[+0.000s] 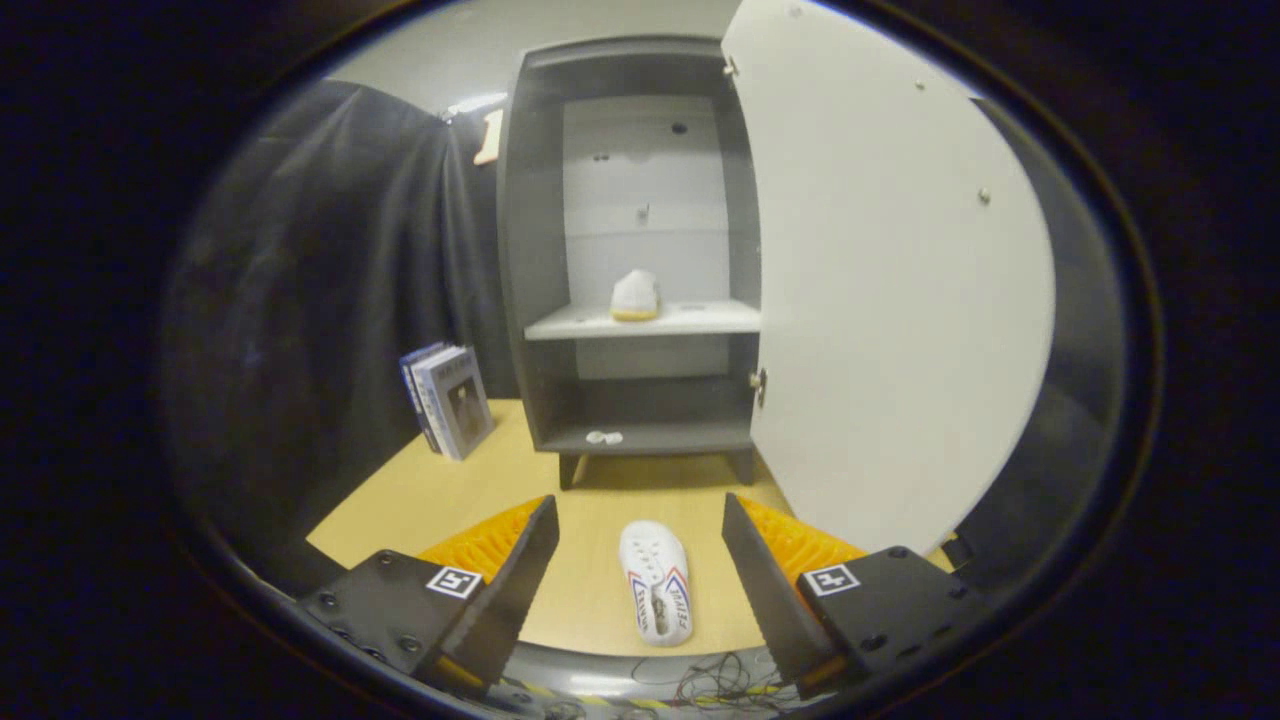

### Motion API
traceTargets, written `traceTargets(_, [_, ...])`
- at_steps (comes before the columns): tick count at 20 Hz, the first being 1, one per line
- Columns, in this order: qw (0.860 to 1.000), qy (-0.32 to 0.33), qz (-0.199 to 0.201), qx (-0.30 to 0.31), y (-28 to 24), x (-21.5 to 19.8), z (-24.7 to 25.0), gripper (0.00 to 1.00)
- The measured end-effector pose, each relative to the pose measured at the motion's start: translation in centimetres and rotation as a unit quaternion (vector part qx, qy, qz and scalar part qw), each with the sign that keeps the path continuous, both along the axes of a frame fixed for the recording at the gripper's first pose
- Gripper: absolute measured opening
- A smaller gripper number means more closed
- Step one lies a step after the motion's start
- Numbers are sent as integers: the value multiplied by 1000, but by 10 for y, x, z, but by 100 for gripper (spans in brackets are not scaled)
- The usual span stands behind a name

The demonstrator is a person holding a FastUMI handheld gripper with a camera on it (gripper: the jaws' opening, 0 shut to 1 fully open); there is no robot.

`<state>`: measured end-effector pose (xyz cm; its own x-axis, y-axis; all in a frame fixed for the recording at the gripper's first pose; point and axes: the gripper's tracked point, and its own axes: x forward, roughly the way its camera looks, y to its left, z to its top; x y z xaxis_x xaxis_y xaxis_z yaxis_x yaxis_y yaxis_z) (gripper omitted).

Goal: Open the shoe cabinet door, grab the shoes and put them into the shoe cabinet, then close the shoe cabinet door.

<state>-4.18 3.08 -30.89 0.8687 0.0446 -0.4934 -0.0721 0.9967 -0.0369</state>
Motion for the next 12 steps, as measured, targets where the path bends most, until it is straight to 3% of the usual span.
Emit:
traceTargets(5, [995, 97, 12, 22, 8, 3, -119, 83])
traceTargets(12, [985, 167, -15, 32, -8, 14, -220, 57])
